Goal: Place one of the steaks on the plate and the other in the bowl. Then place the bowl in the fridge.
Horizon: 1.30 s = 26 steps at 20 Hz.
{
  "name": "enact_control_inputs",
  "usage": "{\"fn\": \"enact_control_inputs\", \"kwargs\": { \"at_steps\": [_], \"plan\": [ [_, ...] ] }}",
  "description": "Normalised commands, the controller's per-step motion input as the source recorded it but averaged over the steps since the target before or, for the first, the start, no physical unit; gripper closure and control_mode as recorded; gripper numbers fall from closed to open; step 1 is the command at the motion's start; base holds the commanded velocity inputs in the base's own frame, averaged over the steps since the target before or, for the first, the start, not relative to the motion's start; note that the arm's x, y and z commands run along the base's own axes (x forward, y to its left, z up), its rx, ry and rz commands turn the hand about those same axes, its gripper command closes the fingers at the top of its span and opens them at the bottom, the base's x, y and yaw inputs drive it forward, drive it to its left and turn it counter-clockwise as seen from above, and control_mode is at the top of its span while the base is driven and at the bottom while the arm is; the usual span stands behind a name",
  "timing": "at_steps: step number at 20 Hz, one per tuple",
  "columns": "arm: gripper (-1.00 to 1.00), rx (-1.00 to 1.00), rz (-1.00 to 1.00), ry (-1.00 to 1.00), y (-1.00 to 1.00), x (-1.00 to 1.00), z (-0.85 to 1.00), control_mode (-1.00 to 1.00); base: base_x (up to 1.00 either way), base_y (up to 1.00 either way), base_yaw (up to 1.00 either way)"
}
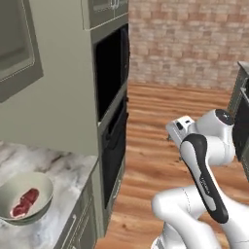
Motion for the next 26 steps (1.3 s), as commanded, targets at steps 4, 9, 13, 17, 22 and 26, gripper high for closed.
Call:
{"fn": "enact_control_inputs", "kwargs": {
  "at_steps": [4, 9, 13, 17, 22, 26],
  "plan": [
    [-1.0, 0.0, 0.0, 0.0, 0.0, 0.0, 0.0, 1.0, -0.23, 0.0, -0.59],
    [-1.0, 0.0, 0.0, 0.0, 0.0, 0.0, 0.0, 1.0, -0.34, 0.0, -0.57],
    [-1.0, 0.0, 0.0, 0.0, 0.0, 0.0, 0.0, 1.0, -0.62, 0.0, -0.46],
    [-1.0, 0.0, 0.0, 0.0, 0.0, 0.0, 0.0, 1.0, -0.66, 0.0, -0.4],
    [-1.0, 0.0, 0.0, 0.0, 0.0, 0.0, 0.0, 1.0, -0.52, 0.0, -0.4],
    [-1.0, 0.0, 0.0, 0.0, 0.0, 0.0, 0.0, 1.0, -0.07, 0.0, -0.47]
  ]
}}
